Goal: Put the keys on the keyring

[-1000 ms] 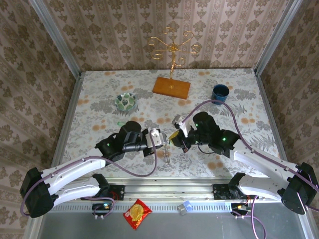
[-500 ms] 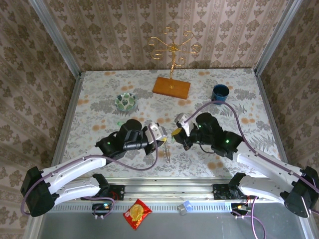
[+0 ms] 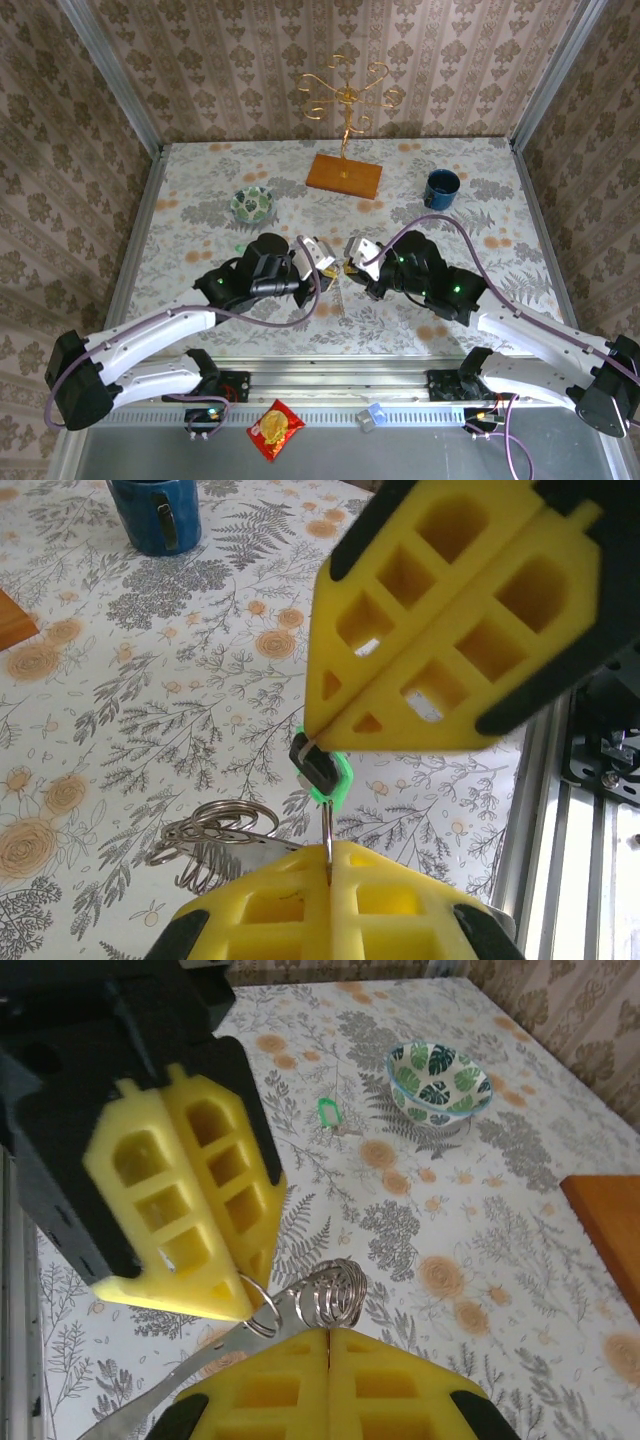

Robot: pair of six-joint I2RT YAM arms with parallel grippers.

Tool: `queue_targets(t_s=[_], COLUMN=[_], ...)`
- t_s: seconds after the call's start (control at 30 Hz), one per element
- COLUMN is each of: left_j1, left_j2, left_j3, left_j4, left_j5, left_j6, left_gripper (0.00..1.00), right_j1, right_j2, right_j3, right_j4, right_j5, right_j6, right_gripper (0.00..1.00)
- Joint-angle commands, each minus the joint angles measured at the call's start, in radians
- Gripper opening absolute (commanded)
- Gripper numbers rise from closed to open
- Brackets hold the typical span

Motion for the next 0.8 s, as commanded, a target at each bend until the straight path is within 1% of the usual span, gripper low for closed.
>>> queue_targets(t_s=[0.0, 0.3, 0.5, 0.77], left_j1=[0.009, 0.025, 0.034, 0.039], left_j2=[0.007, 0.016, 0.023, 0.035], left_j3=[0.050, 0.050, 0.063, 0.070], left_j4=[-0.012, -0.017, -0.015, -0.020], left_j5=[0.029, 0.042, 0.070, 0.095], left_j6=[-0.069, -0.113, -0.144, -0.165], left_gripper=[0.00, 0.00, 0.00, 0.00], right_j1=[0.012, 0.017, 0.021, 0.030], right_j2=[0.000, 0.000, 0.004, 0.031], right_j3=[-0.004, -0.014, -0.020, -0.004], right_j4=[0.018, 0.030, 0.055, 0.072], right_j5=[0.036, 0.077, 0.077, 0.064], right_j6=[-0.109, -0.152, -0.214, -0.229], right_gripper=[0.00, 0.00, 0.00, 0.00])
